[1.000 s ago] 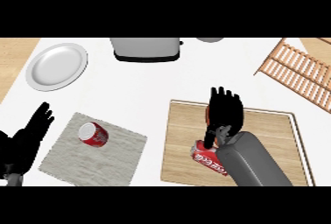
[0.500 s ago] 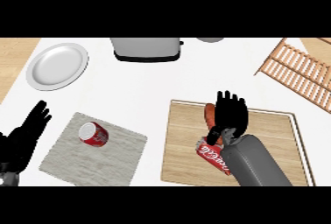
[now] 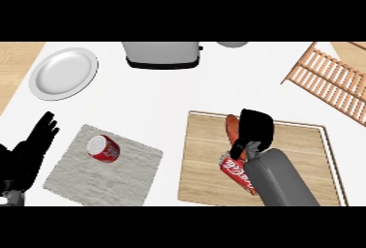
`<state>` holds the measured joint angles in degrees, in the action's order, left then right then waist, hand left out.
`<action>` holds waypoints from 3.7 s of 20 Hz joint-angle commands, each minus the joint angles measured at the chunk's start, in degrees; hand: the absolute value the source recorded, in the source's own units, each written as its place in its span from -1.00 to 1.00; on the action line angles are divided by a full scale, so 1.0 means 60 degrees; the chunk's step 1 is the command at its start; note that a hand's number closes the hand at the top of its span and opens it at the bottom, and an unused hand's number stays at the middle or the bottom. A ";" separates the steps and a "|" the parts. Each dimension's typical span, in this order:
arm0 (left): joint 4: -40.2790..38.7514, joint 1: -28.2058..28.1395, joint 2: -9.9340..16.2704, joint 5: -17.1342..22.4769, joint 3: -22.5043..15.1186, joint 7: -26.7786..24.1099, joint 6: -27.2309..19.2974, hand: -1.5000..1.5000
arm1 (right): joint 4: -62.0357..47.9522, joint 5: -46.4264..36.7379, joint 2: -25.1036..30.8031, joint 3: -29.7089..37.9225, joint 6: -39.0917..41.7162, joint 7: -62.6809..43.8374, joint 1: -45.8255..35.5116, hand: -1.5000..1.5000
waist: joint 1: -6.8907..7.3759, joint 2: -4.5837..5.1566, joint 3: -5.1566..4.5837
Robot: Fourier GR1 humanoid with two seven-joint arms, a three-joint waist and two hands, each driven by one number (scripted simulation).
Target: Pick the sweet potato from the tray and place it in the tiered shelf
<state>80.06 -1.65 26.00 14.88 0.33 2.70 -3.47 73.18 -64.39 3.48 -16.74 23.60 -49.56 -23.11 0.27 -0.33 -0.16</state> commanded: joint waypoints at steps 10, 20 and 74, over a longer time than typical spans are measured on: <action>0.0141 -0.0009 -0.0424 -0.0590 0.0397 0.0279 0.0243 0.00 | -0.0897 -0.1028 0.0083 -0.0521 -0.1273 0.1088 0.0478 1.00 | 0.0010 0.0062 0.0029; 0.0538 -0.0036 -0.0588 -0.0718 0.0604 0.0546 0.0201 0.00 | 0.0739 0.0206 0.1720 0.1971 -0.2302 0.2526 0.0294 1.00 | -0.0083 0.0041 0.0040; -0.0038 0.0376 -0.1325 -0.1585 0.1271 0.0500 0.0860 0.00 | 0.2834 0.2991 0.6977 0.6764 -0.0012 0.1343 -0.2769 1.00 | -0.0015 0.0065 0.0025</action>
<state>81.37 -0.23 18.70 6.27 7.64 6.18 2.12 94.58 -45.77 42.56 22.84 24.91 -45.57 -41.13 0.41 0.07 -0.02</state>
